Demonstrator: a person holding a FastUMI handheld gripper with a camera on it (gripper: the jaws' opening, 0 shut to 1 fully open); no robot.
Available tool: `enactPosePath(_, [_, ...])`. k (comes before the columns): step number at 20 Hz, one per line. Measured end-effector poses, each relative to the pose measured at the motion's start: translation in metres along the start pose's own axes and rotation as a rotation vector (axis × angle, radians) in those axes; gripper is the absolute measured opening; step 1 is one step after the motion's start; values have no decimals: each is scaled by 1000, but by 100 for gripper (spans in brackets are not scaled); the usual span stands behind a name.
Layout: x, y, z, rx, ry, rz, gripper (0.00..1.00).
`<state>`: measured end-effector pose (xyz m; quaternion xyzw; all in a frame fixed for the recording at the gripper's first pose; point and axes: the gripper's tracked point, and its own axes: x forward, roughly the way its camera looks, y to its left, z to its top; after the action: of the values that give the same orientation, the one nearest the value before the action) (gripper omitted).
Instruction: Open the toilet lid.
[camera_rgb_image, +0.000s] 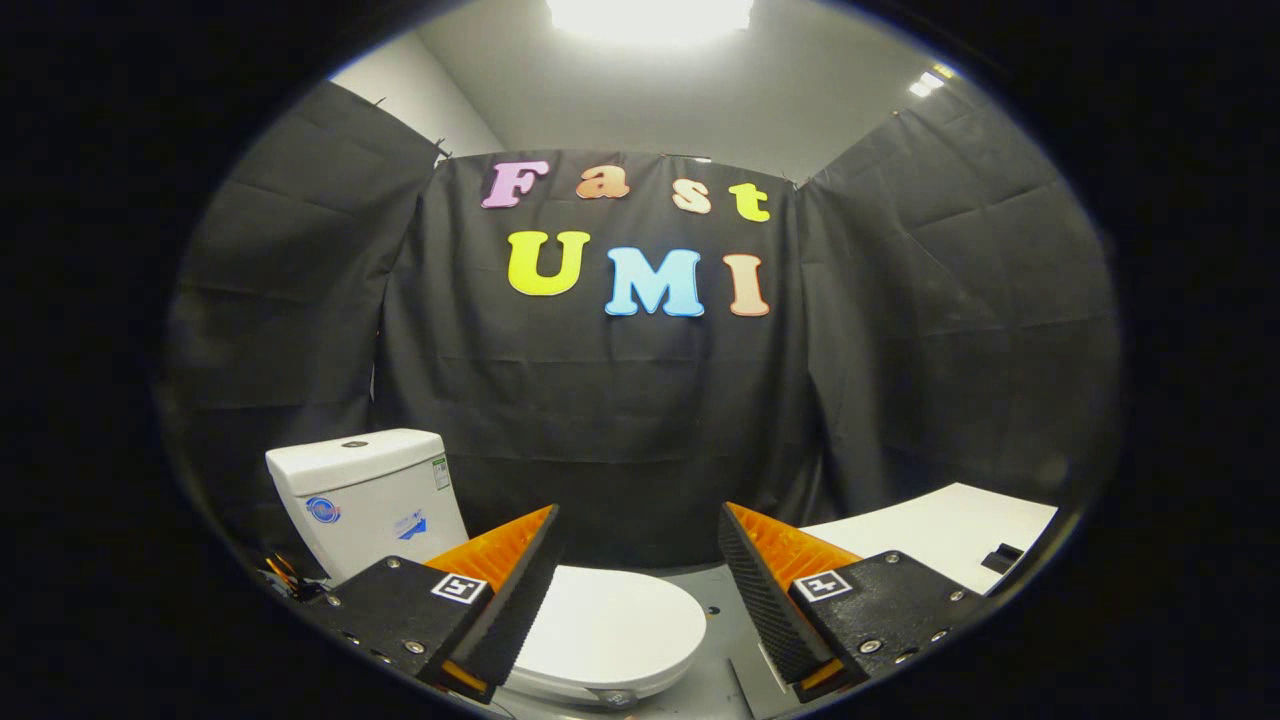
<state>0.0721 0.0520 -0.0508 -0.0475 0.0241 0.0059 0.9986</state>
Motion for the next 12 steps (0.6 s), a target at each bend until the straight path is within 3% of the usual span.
enactPosePath(4, [11, 33, -19, 91, 42, 29, 95])
enactPosePath(12, [16, 80, -124, 153, 307, 52, 96])
